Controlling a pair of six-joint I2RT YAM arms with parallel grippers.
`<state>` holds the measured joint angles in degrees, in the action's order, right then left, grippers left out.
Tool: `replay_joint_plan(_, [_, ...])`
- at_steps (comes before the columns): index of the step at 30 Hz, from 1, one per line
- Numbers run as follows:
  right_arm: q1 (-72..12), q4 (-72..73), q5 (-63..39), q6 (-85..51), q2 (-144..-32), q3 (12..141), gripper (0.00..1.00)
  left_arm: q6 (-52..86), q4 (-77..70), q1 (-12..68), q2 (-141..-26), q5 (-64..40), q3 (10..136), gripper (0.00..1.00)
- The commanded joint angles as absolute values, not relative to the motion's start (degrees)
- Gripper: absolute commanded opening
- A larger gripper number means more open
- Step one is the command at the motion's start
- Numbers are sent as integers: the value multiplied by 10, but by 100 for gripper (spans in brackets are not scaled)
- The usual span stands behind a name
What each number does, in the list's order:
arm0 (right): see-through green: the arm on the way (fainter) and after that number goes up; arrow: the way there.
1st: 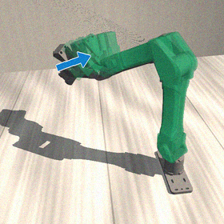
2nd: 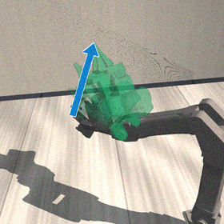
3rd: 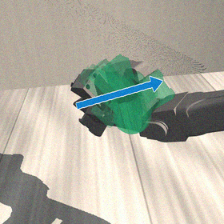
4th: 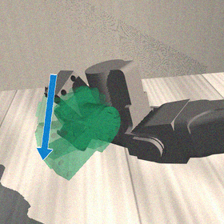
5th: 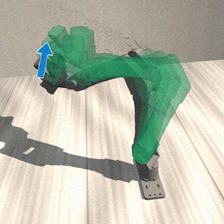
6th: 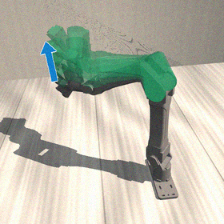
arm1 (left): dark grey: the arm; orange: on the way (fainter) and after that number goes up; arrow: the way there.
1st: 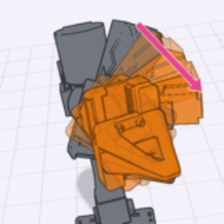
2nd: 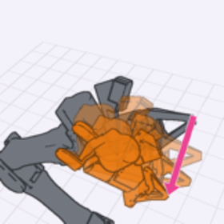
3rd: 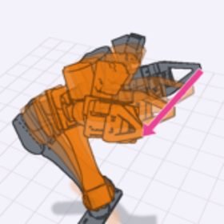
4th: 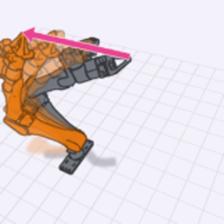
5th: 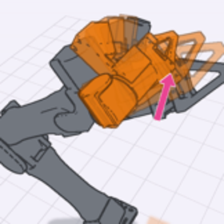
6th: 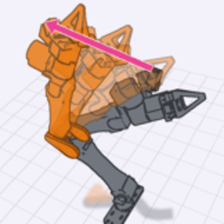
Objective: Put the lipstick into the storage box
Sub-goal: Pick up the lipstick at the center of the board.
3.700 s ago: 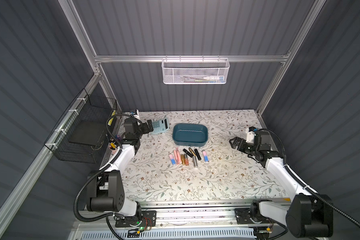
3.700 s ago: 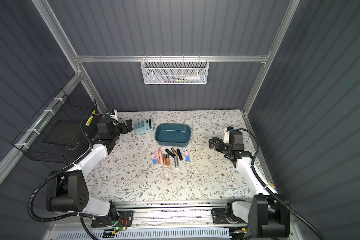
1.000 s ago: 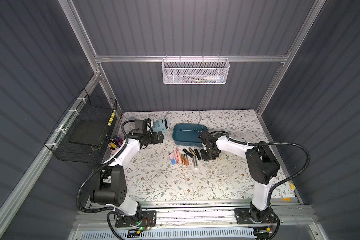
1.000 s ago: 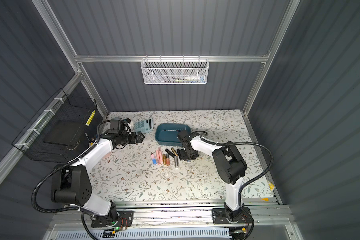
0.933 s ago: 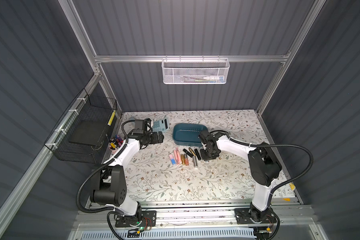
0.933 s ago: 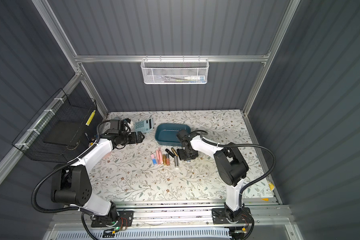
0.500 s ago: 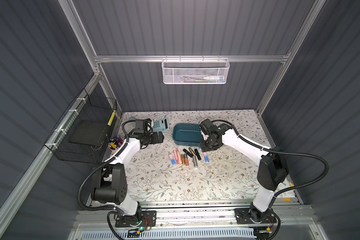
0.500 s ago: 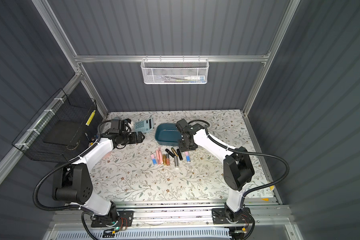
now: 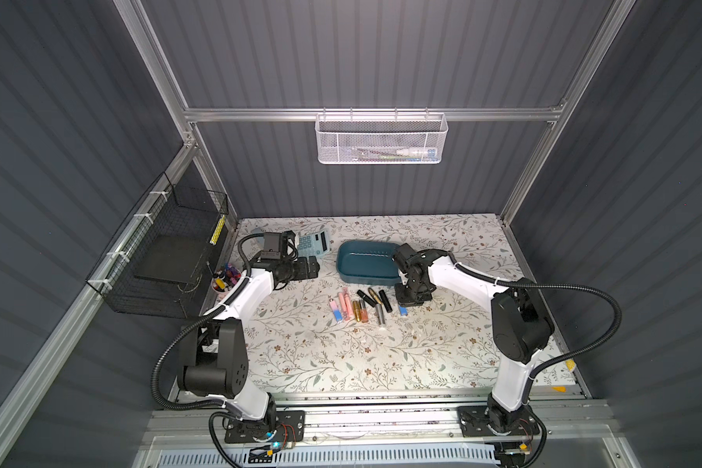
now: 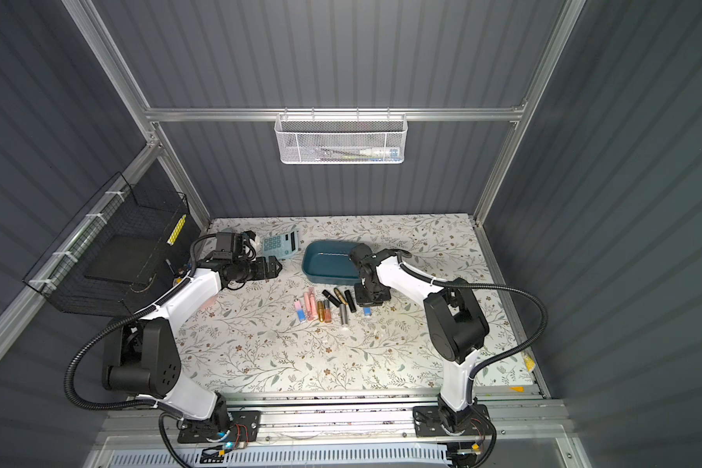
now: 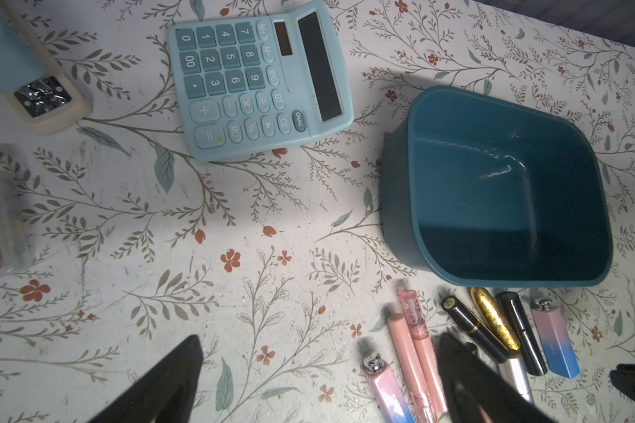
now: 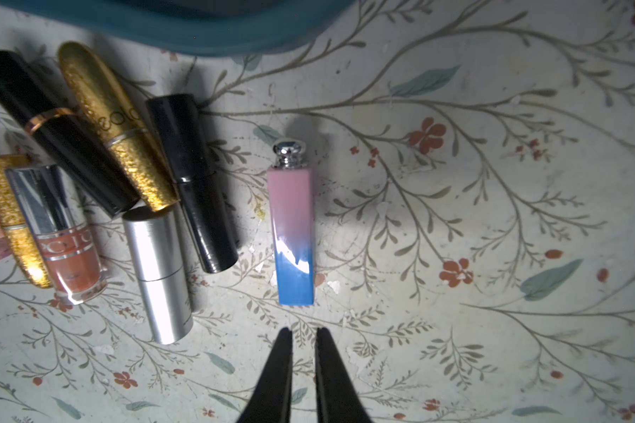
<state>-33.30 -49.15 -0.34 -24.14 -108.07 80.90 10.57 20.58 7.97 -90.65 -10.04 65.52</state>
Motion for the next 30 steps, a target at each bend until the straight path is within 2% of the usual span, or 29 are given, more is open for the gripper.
replay_joint_plan(1, [-333, -481, -16, -244, -1088, 795, 13, 100, 212, 83, -914, -101, 667, 100])
replay_joint_plan(5, [-332, -466, -28, -246, -1090, 788, 12, 101, 212, 83, -912, -100, 664, 100])
replay_joint_plan(8, [-332, -460, -32, -250, -1090, 786, 29, 103, 212, 83, -910, -99, 661, 100])
replay_joint_plan(12, [-332, -455, -32, -252, -1094, 782, 39, 102, 214, 83, -905, -97, 658, 100])
replay_joint_plan(24, [-331, -440, -14, -250, -1135, 792, 38, 93, 220, 83, -902, -93, 658, 100])
replay_joint_plan(30, [-330, -433, 0, -252, -1150, 797, 34, 93, 222, 83, -903, -96, 661, 100])
